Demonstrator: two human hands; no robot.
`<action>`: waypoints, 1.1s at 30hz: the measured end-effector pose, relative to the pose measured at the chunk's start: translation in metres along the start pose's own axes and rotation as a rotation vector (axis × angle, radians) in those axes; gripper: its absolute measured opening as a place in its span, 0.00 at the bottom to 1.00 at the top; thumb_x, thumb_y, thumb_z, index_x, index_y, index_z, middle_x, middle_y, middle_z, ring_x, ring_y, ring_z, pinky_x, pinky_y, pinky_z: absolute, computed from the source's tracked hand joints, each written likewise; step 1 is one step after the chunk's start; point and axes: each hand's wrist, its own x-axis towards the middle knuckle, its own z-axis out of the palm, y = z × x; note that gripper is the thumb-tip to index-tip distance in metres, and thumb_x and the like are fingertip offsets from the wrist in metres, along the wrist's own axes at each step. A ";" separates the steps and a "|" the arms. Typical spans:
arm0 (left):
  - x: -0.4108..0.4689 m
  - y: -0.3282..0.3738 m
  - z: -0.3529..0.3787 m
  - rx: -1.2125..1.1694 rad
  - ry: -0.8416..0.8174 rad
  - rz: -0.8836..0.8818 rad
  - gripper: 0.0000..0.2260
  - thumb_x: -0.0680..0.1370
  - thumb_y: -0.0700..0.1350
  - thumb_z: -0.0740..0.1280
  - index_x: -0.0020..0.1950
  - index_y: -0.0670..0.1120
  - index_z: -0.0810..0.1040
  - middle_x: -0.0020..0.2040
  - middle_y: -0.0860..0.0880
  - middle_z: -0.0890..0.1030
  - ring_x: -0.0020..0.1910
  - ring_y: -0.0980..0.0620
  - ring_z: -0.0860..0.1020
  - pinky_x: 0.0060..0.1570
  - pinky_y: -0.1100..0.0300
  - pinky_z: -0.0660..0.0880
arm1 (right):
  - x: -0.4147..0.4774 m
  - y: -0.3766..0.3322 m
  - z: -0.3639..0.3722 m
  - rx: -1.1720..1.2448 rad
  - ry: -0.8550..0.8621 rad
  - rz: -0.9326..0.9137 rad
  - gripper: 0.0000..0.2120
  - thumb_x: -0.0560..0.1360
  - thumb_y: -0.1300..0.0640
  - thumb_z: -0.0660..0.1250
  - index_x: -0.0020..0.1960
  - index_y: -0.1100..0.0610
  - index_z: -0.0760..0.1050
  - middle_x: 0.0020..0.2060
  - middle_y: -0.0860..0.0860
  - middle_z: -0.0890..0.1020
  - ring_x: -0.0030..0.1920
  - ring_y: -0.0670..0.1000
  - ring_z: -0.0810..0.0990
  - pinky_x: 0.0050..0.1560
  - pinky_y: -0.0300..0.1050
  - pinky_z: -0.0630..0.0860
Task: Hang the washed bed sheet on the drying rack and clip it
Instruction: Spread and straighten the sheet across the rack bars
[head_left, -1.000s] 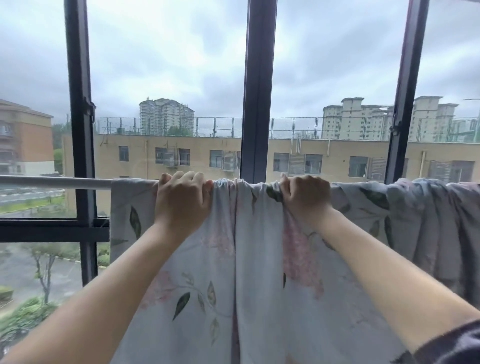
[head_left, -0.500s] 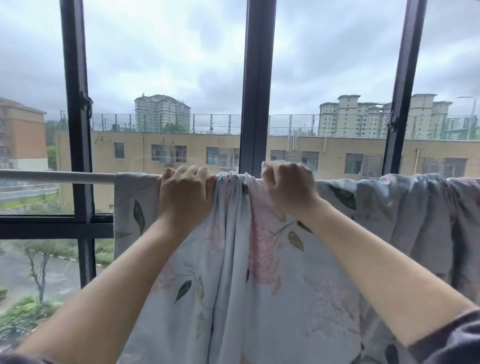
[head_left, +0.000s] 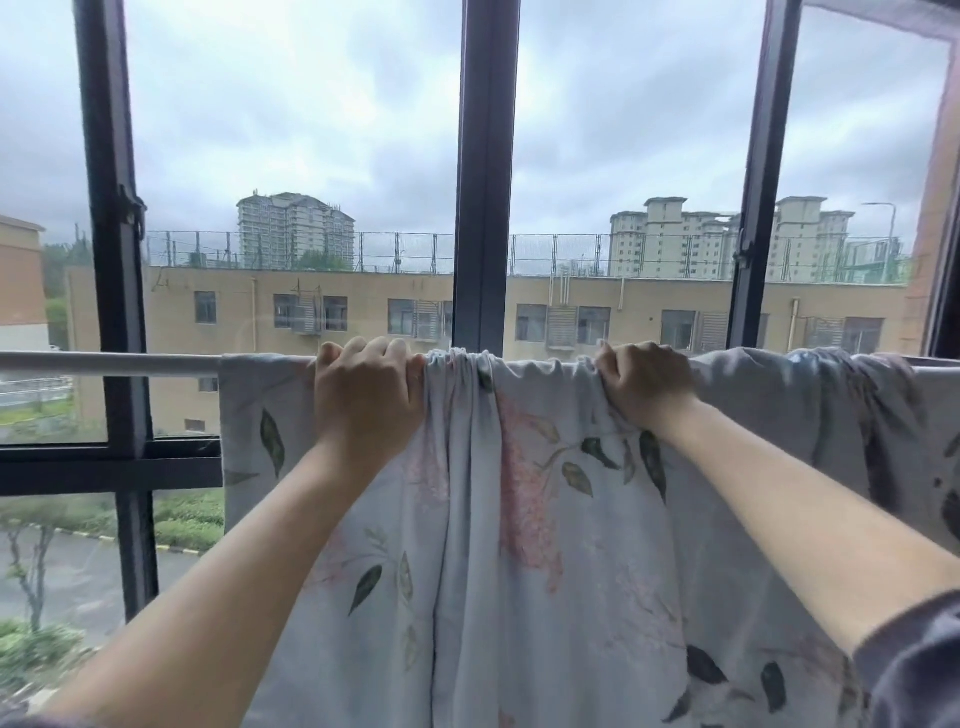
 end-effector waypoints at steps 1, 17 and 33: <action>0.000 -0.002 0.000 0.000 -0.001 -0.001 0.16 0.78 0.48 0.54 0.35 0.44 0.73 0.33 0.46 0.77 0.35 0.43 0.75 0.43 0.52 0.66 | 0.001 -0.017 0.003 0.014 0.008 -0.031 0.25 0.82 0.49 0.47 0.30 0.57 0.66 0.33 0.60 0.79 0.39 0.59 0.79 0.47 0.49 0.74; -0.005 -0.082 -0.018 0.082 -0.101 0.082 0.20 0.80 0.51 0.51 0.38 0.44 0.75 0.34 0.48 0.79 0.34 0.45 0.78 0.42 0.53 0.70 | 0.004 -0.138 0.022 0.022 0.155 -0.146 0.26 0.82 0.47 0.47 0.31 0.56 0.71 0.28 0.52 0.72 0.31 0.55 0.74 0.37 0.44 0.70; -0.019 -0.156 -0.042 0.033 -0.030 -0.187 0.16 0.77 0.50 0.50 0.43 0.44 0.73 0.44 0.44 0.77 0.45 0.43 0.74 0.55 0.47 0.63 | 0.001 -0.134 0.021 -0.001 0.181 -0.081 0.27 0.81 0.48 0.48 0.33 0.59 0.75 0.32 0.59 0.79 0.36 0.59 0.79 0.38 0.46 0.70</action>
